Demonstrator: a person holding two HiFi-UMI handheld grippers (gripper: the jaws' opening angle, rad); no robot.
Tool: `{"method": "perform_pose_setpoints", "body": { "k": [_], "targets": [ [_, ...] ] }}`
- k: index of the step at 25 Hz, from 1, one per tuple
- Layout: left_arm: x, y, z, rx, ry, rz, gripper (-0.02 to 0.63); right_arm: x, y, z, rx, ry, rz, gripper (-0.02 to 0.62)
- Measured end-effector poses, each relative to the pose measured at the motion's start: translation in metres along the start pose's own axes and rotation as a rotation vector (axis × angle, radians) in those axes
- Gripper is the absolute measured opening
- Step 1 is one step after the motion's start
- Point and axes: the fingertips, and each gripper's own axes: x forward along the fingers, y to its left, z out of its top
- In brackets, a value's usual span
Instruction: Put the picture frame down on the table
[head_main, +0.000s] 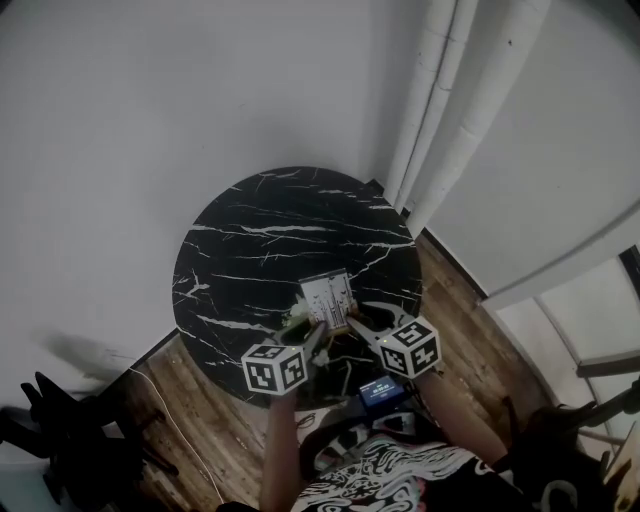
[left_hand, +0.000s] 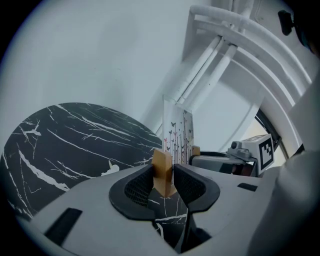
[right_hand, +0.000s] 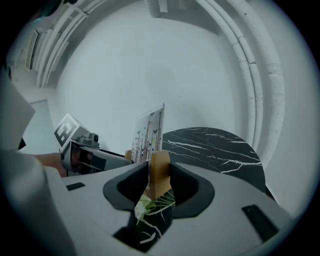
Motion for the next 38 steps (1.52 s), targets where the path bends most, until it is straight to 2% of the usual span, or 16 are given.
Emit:
{"method": "perform_pose_setpoints", "body": {
  "k": [15,28,38],
  "targets": [
    [0.001,0.006,0.003,-0.025,-0.02,0.013,0.138,0.007,-0.001,0.004,-0.026,0.022,0.006,0.135],
    [0.006,0.01,0.023,0.007,-0.013,0.018,0.138,0.013,-0.008,0.021,-0.038,0.003,-0.003,0.134],
    [0.025,0.017,0.019,0.009,0.03,0.02,0.137,0.021,-0.024,0.014,-0.041,0.035,-0.019,0.133]
  ]
}}
